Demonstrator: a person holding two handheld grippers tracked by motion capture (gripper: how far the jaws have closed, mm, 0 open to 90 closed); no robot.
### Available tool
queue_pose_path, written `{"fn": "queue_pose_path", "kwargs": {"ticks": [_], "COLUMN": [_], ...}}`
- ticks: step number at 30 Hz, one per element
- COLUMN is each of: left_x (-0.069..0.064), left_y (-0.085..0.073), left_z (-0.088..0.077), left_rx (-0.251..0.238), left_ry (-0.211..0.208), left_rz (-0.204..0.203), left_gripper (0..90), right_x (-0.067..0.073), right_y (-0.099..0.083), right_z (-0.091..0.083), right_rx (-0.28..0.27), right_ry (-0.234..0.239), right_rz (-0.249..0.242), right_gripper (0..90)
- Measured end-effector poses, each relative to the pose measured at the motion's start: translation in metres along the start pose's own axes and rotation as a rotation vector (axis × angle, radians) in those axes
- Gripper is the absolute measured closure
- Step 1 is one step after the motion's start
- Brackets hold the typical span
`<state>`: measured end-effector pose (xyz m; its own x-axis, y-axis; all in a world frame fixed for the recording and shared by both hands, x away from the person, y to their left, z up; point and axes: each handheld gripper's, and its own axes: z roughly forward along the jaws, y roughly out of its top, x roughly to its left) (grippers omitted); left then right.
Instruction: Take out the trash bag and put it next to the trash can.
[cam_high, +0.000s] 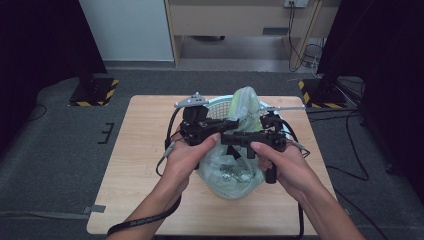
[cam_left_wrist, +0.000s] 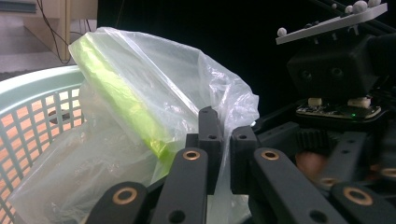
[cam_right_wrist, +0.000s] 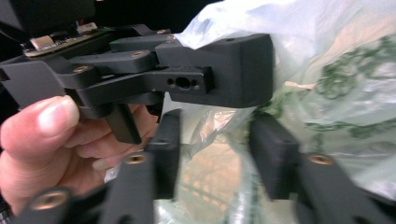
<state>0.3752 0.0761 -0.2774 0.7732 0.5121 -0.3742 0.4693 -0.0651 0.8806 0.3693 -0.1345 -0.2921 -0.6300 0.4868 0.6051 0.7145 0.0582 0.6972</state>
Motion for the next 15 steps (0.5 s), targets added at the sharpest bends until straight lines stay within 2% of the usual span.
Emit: {"fn": "queue_pose_path", "kwargs": {"ticks": [4,7,12,15], "left_x": [0.002,0.003,0.008,0.011], "left_y": [-0.001,-0.001,0.002,0.003], "left_z": [-0.002,-0.003,-0.009,-0.015], "left_rx": [-0.003,0.002,-0.005,0.008], "left_ry": [0.001,0.011,0.059,0.06], "left_rz": [-0.007,-0.009,0.011,0.053], "left_gripper": [83.6,77.1,44.2,34.8], "right_x": [-0.001,-0.002,-0.006,-0.01], "right_y": [0.0,0.0,-0.001,-0.002], "right_z": [0.001,0.0,-0.008,-0.019], "right_rx": [0.003,0.001,0.004,-0.01], "right_ry": [-0.003,0.0,0.001,0.005], "right_rz": [-0.01,-0.01,-0.018,-0.008], "right_gripper": [79.0,88.1,90.0,90.0]}}
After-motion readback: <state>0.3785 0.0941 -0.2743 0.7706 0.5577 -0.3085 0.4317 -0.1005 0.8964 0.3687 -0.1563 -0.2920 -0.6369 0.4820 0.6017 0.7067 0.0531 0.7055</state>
